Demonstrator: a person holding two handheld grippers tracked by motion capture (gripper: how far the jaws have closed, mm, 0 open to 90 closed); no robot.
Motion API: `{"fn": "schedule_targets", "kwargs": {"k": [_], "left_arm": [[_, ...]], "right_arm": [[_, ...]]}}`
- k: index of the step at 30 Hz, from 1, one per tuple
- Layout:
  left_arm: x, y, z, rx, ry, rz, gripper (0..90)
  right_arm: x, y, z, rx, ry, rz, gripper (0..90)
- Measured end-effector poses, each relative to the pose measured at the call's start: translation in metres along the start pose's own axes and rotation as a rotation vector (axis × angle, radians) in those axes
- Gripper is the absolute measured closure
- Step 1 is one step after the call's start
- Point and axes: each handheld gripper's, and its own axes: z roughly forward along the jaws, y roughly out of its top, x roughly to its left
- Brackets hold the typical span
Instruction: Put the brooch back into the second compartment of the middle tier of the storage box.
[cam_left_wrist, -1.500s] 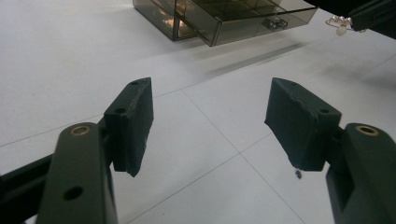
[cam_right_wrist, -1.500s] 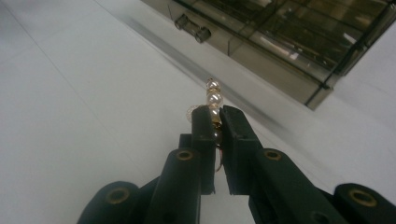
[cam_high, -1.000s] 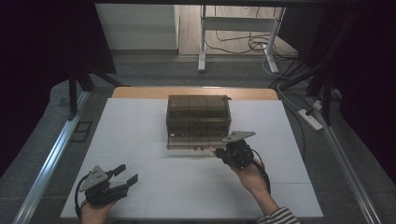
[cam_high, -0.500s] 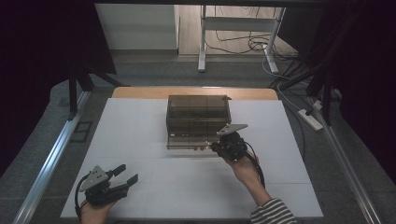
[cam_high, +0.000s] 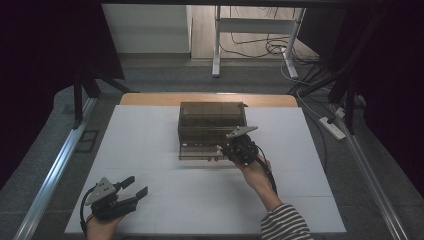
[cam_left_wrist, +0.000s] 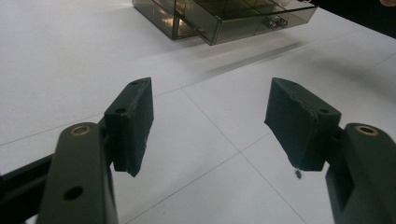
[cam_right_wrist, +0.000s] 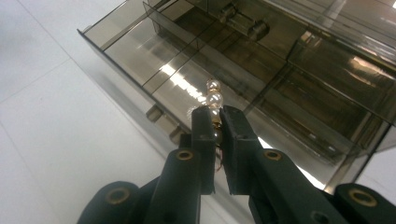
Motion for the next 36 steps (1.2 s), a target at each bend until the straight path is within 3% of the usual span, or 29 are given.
{"fn": "schedule_targets", "kwargs": {"k": [24, 29, 36], "left_arm": [[0.000, 0.000, 0.000, 0.001, 0.001, 0.005, 33.5], [-0.001, 0.000, 0.000, 0.000, 0.000, 0.006, 33.5], [-0.001, 0.000, 0.000, 0.003, 0.000, 0.008, 33.4]], "right_arm": [[0.010, 0.019, 0.039, 0.063, -0.034, -0.041, 82.8], [0.009, 0.018, 0.042, 0.068, -0.049, -0.037, 74.8], [0.010, 0.016, 0.033, 0.046, -0.046, -0.042, 67.9]]}}
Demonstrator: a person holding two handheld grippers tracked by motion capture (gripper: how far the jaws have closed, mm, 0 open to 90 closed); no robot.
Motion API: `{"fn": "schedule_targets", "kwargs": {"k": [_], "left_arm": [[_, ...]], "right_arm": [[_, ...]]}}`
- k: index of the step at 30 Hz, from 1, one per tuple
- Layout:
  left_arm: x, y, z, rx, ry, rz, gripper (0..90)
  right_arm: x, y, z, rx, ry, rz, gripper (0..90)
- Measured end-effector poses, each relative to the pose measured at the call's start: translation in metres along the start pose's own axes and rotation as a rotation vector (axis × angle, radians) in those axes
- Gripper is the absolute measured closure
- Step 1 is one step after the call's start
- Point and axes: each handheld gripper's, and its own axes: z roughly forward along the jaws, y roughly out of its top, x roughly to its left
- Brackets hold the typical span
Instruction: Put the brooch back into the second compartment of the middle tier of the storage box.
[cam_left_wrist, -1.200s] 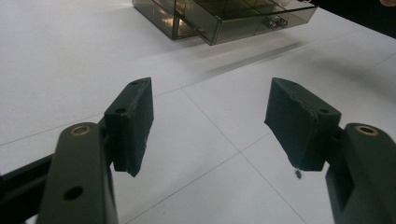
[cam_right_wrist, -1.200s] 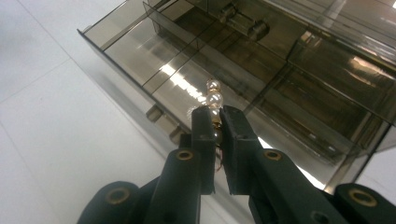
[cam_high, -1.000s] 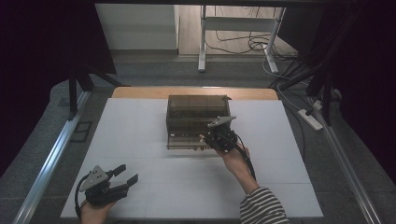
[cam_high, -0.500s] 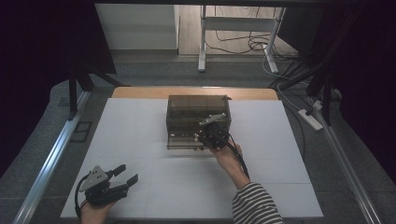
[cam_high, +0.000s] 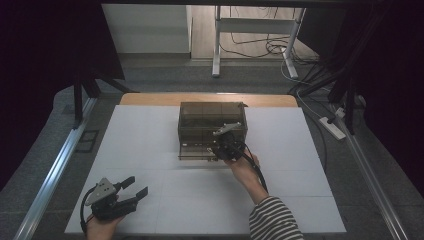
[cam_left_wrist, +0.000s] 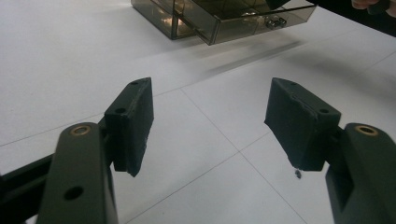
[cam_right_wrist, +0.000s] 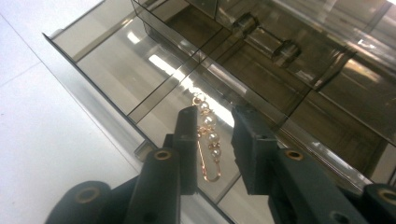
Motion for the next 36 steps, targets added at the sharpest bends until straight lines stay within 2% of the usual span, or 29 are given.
{"fn": "schedule_targets", "kwargs": {"k": [5, 11, 23, 36], "left_arm": [[0.000, 0.000, 0.000, 0.000, 0.001, -0.001, 33.5], [0.000, 0.000, 0.000, 0.001, 0.001, -0.002, 33.4], [0.000, 0.000, 0.000, 0.000, 0.002, -0.002, 33.4], [0.000, 0.000, 0.000, 0.000, 0.002, -0.003, 33.4]], "right_arm": [[-0.001, -0.003, -0.007, -0.017, -0.009, 0.004, 56.5], [-0.005, -0.006, -0.017, -0.049, 0.004, 0.029, 52.4], [-0.009, -0.019, -0.035, -0.070, 0.042, 0.044, 50.8], [-0.011, -0.031, -0.051, -0.096, 0.039, 0.051, 50.5]]}}
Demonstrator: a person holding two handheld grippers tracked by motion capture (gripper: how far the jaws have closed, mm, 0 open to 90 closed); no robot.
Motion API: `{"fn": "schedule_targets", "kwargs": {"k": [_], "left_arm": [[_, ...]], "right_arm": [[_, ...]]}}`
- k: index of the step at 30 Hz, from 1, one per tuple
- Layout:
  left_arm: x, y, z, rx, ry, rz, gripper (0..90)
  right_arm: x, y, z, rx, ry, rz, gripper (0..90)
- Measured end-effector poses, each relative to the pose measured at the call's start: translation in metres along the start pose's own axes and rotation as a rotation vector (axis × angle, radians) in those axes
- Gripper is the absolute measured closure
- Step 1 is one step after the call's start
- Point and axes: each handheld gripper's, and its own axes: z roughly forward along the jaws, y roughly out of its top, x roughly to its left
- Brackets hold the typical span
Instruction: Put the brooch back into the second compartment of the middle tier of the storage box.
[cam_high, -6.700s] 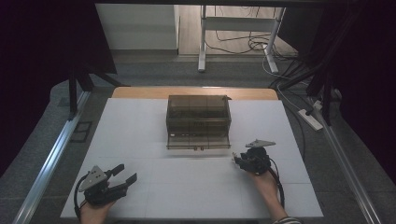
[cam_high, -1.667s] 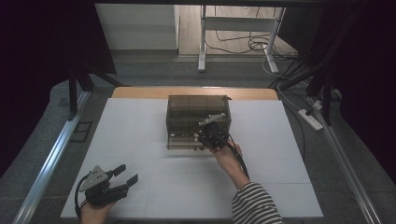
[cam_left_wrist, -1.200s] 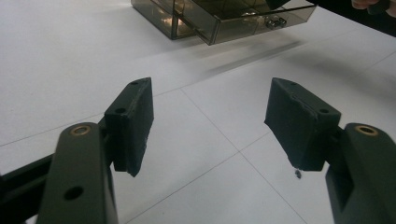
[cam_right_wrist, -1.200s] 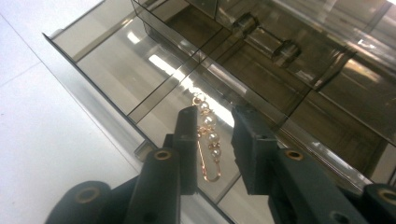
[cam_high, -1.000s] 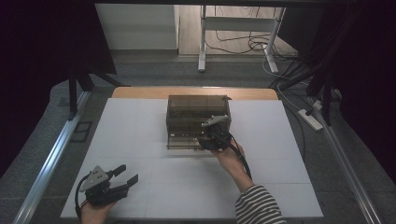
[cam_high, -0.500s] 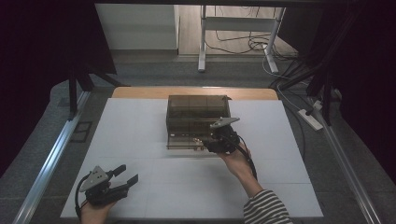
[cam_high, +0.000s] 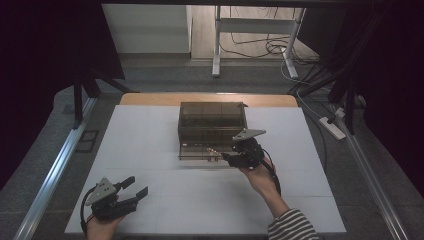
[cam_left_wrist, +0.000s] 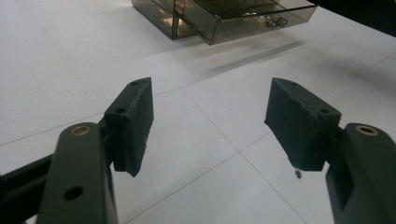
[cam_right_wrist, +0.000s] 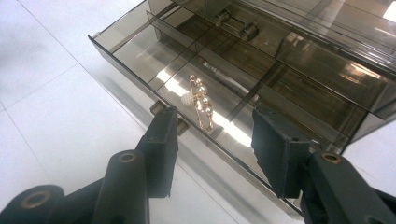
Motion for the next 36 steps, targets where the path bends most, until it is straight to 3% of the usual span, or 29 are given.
{"fn": "schedule_targets", "kwargs": {"k": [17, 36], "left_arm": [[0.000, 0.000, 0.000, -0.001, 0.001, -0.005, 33.4], [0.001, 0.000, 0.001, -0.001, 0.004, -0.010, 33.4]], "right_arm": [[-0.009, -0.019, -0.021, -0.024, -0.007, 0.022, 50.4], [-0.026, -0.040, -0.047, -0.074, -0.011, 0.095, 50.0]]}}
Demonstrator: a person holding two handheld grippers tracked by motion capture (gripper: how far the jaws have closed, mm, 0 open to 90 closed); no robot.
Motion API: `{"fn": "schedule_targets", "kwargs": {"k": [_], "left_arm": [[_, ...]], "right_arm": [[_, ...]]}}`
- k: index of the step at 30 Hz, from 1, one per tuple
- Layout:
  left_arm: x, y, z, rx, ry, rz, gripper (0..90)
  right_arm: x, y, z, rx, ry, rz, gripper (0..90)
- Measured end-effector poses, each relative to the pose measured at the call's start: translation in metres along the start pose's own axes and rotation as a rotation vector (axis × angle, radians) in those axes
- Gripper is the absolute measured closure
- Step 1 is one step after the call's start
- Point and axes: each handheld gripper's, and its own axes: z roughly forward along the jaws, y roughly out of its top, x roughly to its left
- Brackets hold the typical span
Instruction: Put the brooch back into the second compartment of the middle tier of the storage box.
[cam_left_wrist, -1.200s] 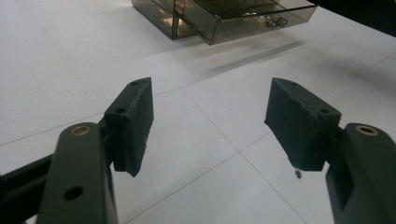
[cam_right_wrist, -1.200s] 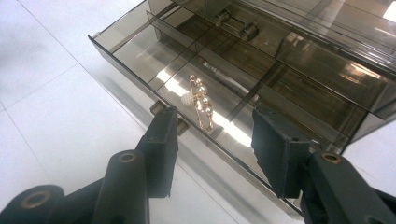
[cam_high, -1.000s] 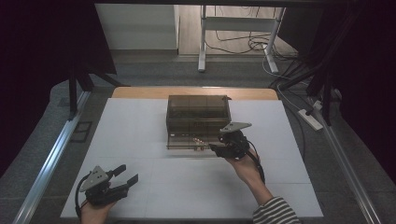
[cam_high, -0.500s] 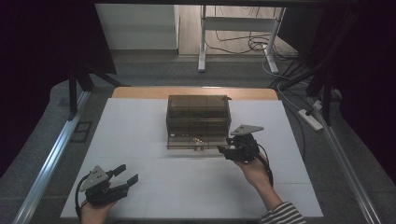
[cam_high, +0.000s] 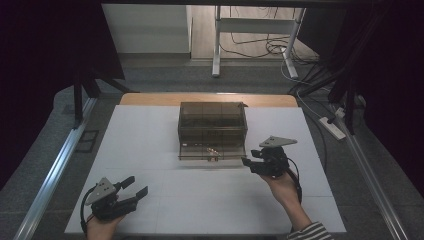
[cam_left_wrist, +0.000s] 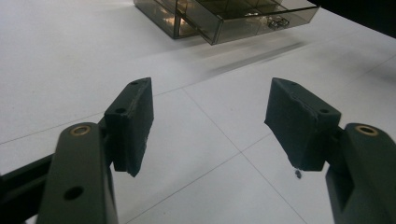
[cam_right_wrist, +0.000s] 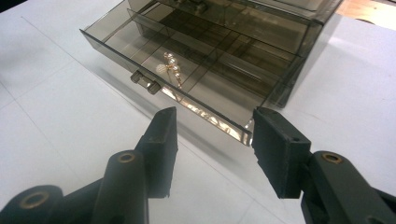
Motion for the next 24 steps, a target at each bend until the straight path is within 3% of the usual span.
{"fn": "schedule_targets", "kwargs": {"k": [24], "left_arm": [[-0.001, 0.000, 0.000, 0.000, 0.003, 0.000, 33.4]], "right_arm": [[-0.012, -0.028, -0.032, -0.063, -0.043, 0.049, 46.9]]}}
